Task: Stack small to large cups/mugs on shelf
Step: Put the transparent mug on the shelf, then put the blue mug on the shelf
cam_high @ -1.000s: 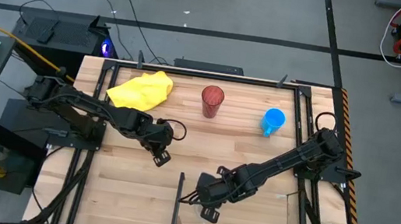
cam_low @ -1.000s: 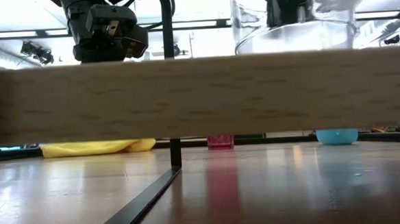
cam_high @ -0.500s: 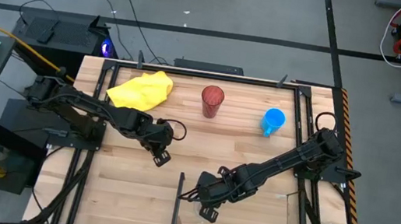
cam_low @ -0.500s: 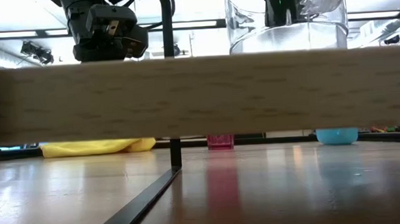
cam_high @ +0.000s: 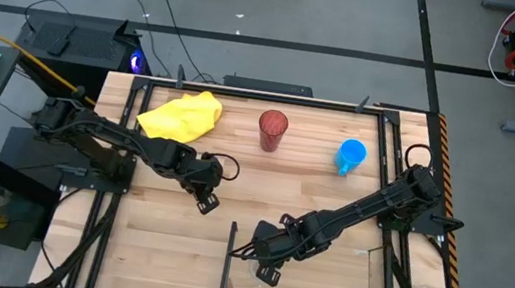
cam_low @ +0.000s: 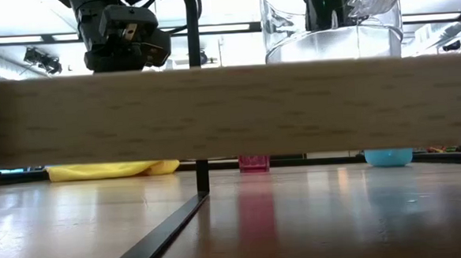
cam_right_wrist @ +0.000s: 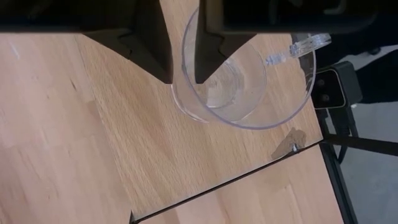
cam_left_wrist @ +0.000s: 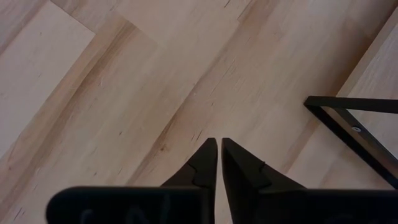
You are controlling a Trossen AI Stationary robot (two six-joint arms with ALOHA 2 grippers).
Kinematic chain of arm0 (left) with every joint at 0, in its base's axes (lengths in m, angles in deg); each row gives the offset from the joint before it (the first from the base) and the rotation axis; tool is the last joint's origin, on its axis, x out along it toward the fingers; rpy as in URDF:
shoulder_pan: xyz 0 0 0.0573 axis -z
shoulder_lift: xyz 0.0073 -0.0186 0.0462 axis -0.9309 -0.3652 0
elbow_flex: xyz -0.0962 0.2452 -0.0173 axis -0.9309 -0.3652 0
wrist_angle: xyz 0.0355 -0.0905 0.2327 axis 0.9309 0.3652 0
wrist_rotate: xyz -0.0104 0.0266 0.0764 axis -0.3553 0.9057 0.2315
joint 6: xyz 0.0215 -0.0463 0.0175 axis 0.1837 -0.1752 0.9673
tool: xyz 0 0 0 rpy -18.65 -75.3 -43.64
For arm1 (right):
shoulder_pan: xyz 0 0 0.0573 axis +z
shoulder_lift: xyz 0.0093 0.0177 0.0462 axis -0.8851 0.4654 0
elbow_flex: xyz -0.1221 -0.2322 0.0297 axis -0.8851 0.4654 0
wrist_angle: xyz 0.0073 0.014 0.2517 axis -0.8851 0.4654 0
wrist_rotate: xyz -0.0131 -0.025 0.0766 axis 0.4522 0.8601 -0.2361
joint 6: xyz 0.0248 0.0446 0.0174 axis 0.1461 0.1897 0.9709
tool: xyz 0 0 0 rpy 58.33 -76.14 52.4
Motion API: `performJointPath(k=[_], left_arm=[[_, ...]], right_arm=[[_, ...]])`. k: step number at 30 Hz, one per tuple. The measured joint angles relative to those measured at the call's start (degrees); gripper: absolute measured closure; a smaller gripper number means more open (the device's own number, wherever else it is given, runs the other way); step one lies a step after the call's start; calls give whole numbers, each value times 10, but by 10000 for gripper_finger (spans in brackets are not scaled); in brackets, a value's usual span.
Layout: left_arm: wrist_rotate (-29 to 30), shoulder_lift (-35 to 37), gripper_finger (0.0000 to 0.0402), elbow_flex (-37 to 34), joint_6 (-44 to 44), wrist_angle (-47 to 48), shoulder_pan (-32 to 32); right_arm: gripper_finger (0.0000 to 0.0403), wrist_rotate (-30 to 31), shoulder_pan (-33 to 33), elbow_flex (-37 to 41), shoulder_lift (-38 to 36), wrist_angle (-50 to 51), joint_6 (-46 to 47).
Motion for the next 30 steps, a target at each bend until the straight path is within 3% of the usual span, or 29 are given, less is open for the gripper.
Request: performJointPath(k=[9, 24, 30], left_arm=[[0, 0, 363, 0, 0, 0, 0], [0, 0, 360, 0, 0, -10, 1], [0, 0, 360, 0, 0, -11, 1]], right_arm=[[288, 0, 0, 0, 0, 0, 3], [286, 17, -1, 0, -43, 44, 2], [286, 29, -5, 0, -77, 116, 3]])
